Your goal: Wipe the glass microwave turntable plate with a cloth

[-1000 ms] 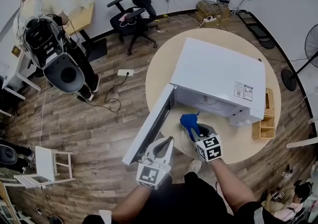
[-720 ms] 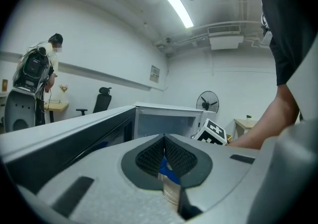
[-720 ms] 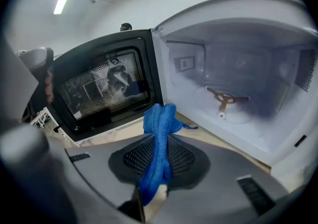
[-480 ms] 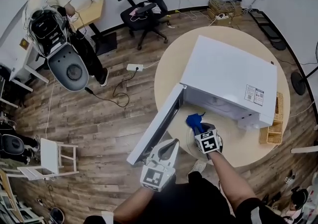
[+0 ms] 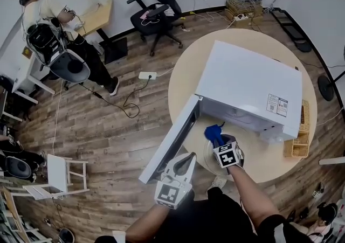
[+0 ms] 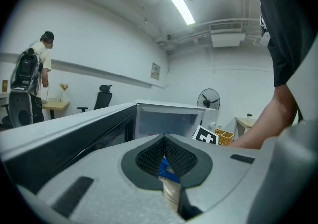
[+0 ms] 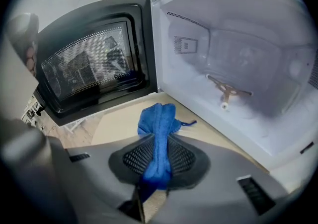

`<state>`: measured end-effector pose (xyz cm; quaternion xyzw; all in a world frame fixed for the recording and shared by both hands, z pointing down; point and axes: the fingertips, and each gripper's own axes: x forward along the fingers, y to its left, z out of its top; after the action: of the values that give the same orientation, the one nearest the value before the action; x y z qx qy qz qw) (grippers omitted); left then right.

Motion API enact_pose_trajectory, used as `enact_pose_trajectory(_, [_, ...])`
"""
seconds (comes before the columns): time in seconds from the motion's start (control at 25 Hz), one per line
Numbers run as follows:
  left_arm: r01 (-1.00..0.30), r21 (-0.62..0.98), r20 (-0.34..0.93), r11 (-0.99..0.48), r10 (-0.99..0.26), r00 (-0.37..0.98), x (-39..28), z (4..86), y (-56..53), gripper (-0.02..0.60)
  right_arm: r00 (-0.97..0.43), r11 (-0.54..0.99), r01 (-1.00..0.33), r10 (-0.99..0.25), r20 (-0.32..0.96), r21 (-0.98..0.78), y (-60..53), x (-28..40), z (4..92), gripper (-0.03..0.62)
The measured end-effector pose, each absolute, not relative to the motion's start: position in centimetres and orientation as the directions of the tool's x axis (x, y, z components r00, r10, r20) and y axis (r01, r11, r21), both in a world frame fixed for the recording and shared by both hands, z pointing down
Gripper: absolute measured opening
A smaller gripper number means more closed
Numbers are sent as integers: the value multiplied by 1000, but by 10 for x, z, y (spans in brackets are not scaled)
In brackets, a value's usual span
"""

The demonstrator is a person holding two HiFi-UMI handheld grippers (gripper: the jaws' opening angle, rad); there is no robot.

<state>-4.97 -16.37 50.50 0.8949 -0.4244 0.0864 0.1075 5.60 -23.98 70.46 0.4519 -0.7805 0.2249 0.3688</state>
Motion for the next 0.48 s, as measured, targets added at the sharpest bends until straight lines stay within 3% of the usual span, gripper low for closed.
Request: enact_pose_trajectory(0.48, [-750, 79, 239, -656, -718, 653, -35, 505, -171, 6, -235, 424, -905, -568, 789, 35, -248, 97, 707, 74])
